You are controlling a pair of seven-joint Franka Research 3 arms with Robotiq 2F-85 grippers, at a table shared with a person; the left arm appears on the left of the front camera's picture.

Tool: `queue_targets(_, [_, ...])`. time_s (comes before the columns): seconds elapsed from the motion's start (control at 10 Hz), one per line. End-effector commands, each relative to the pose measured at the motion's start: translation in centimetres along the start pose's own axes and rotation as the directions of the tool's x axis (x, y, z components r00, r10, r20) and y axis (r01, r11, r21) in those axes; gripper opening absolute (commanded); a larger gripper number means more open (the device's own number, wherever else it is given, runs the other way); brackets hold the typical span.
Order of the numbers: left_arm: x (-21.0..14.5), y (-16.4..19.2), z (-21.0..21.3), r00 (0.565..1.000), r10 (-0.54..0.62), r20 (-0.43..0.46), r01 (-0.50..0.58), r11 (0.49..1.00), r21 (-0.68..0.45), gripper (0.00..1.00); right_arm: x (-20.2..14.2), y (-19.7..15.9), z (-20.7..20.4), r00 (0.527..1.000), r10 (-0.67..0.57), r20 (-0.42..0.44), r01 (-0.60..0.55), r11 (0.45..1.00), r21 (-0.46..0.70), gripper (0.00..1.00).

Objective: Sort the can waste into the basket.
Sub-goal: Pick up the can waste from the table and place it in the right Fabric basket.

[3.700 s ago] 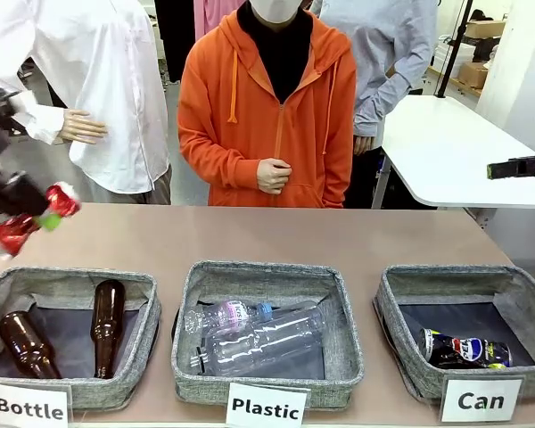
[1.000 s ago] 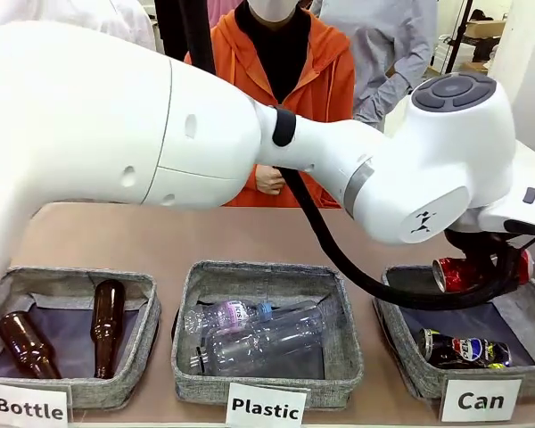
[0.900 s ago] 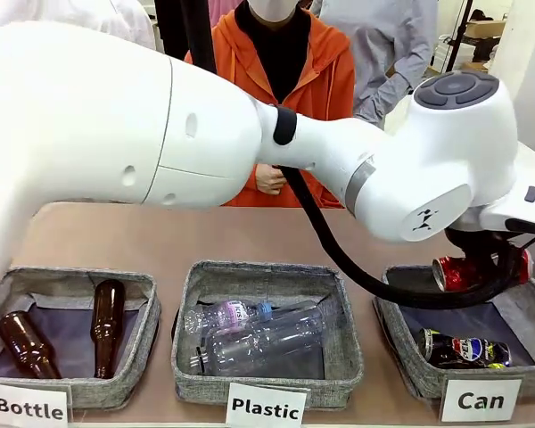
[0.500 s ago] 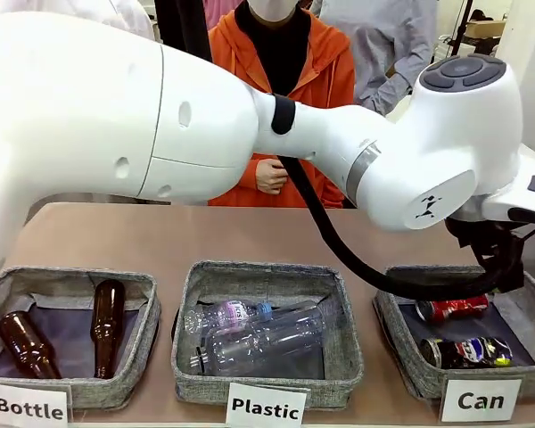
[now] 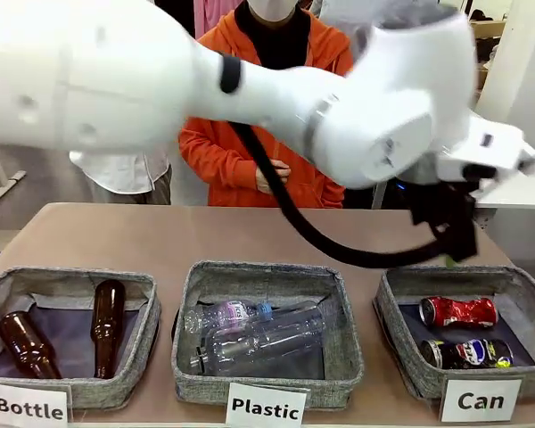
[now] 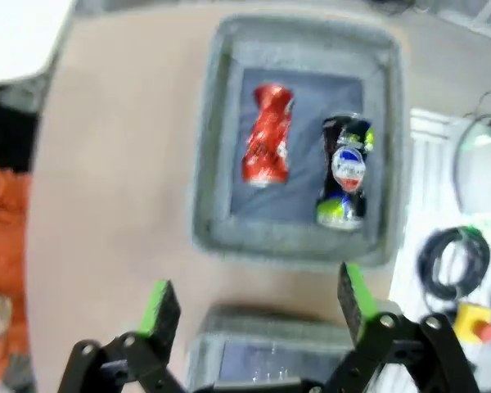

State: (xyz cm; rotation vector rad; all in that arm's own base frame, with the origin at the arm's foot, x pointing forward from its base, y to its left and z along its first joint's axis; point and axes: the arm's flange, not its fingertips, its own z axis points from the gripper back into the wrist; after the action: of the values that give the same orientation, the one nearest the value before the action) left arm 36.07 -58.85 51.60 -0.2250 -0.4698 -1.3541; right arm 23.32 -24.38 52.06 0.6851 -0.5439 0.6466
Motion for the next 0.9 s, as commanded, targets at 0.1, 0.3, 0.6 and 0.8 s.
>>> queue_targets(0.1, [-11.9,4.2,8.7,0.972,0.231,0.038,-0.231,0.973,0.0,1.0,6.7,-1.1,-6.9,0.997,0.058,0.057,-0.057,0.998,-0.013,1.0])
queue_targets(0.3, [-19.4,8.7,13.1,0.899,0.434,0.068,-0.429,0.9,-0.076,1.0,10.9,0.1,-14.4,0.998,0.04,0.055,-0.037,0.998,-0.043,1.0])
queue_targets(0.6, [-31.9,14.6,18.3,0.702,0.698,0.142,-0.664,0.714,-0.222,1.0,14.5,2.0,-22.8,0.985,-0.14,0.098,0.126,0.982,0.14,1.0])
queue_targets(0.8, [-40.2,16.7,20.2,0.472,0.878,0.076,-0.767,0.451,-0.457,1.0,15.0,3.1,-26.6,0.969,-0.223,0.109,0.21,0.97,0.121,1.0])
